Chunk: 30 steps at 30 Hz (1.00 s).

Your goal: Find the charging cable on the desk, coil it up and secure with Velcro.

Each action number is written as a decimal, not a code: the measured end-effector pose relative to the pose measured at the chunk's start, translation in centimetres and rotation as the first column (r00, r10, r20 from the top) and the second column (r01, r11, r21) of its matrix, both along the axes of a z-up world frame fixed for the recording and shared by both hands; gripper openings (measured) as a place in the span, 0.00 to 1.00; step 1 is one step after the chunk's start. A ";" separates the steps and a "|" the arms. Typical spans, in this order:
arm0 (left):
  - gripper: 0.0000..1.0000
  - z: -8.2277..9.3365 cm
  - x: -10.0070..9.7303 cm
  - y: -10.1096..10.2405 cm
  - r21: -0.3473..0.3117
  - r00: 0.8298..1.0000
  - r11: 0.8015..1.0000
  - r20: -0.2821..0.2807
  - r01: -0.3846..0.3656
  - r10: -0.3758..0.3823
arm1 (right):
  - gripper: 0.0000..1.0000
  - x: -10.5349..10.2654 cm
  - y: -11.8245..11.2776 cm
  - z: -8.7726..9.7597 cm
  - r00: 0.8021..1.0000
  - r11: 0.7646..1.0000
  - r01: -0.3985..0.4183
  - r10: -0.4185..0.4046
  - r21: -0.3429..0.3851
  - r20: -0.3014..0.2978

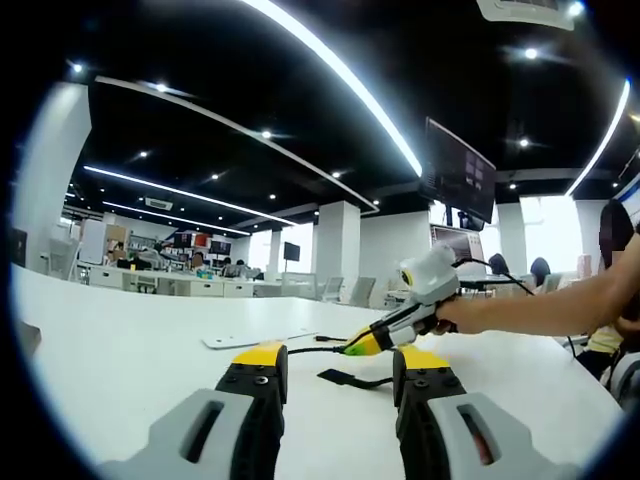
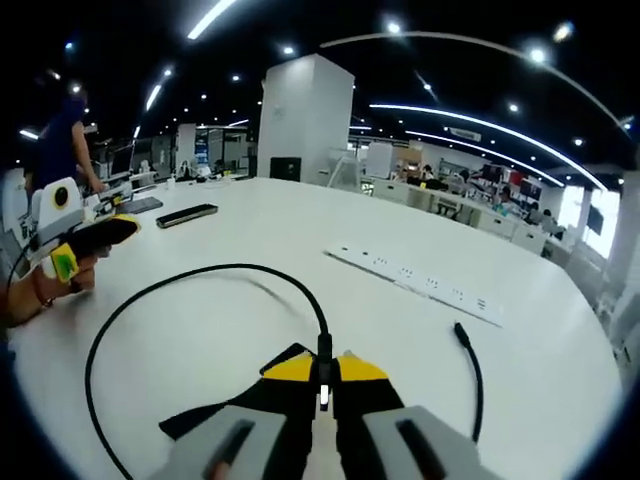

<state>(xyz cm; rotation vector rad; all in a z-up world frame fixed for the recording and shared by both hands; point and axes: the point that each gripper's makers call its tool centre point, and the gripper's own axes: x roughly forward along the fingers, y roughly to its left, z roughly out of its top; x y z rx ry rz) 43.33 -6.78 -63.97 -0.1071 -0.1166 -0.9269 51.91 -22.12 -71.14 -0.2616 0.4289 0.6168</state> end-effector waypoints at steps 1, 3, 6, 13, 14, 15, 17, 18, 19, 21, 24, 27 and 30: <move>0.43 0.0 0.0 0.0 -0.002 1.000 1.000 0.001 0.000 0.000 | 0.08 -0.2 -0.1 0.0 1.000 1.000 0.003 -0.003 0.002 -0.001; 0.42 0.0 -0.1 0.0 0.000 1.000 1.000 0.000 -0.001 0.001 | 0.08 -0.5 -0.3 -0.1 1.000 1.000 0.010 -0.010 0.002 0.000; 0.42 -0.1 -0.1 0.1 0.001 1.000 1.000 -0.001 -0.002 0.002 | 0.08 -1.0 -0.6 -0.1 1.000 1.000 0.021 -0.021 0.010 -0.002; 0.42 -0.3 -0.1 0.1 0.006 1.000 1.000 0.000 -0.004 0.004 | 0.08 -2.1 -1.8 -0.3 0.999 0.998 0.052 -0.052 0.024 -0.002; 0.42 -0.3 -0.1 0.1 0.007 1.000 1.000 0.000 -0.005 0.005 | 0.08 -2.3 -1.9 -0.4 0.999 0.998 0.054 -0.054 0.026 -0.001; 0.42 -0.2 -0.1 0.1 0.006 1.000 1.000 0.000 -0.005 0.005 | 0.08 -2.5 -2.0 -0.4 0.998 0.998 0.057 -0.057 0.030 -0.002; 0.42 -0.3 -0.1 0.1 0.007 1.000 1.000 0.000 -0.005 0.005 | 0.08 -2.9 -2.2 -0.6 0.998 0.998 0.063 -0.063 0.029 -0.005; 0.42 -0.3 -0.1 0.1 0.007 1.000 1.000 -0.001 -0.005 0.005 | 0.08 -3.1 -2.3 -0.6 0.998 0.997 0.065 -0.065 0.027 -0.006; 0.42 -0.3 -0.1 0.0 0.007 1.000 1.000 -0.001 -0.005 0.005 | 0.08 -3.3 -2.4 -0.6 0.998 0.997 0.067 -0.067 0.029 -0.005; 0.42 -0.3 -0.1 0.0 0.009 1.000 1.000 -0.001 -0.005 0.005 | 0.08 -3.7 -2.8 -0.7 0.997 0.997 0.077 -0.076 0.032 -0.010; 0.42 -0.3 -0.1 0.0 0.009 1.000 1.000 0.000 -0.005 0.005 | 0.08 -4.0 -3.7 -0.9 0.996 0.995 0.088 -0.087 0.037 -0.012; 0.42 -0.3 -0.1 0.0 0.010 1.000 1.000 0.002 -0.007 0.007 | 0.08 -4.2 -4.0 -0.9 0.995 0.994 0.096 -0.095 0.043 -0.012; 0.42 -0.4 -0.1 0.0 0.012 1.000 1.000 0.001 -0.006 0.006 | 0.08 -4.7 -4.2 -0.9 0.994 0.993 0.107 -0.106 0.051 -0.014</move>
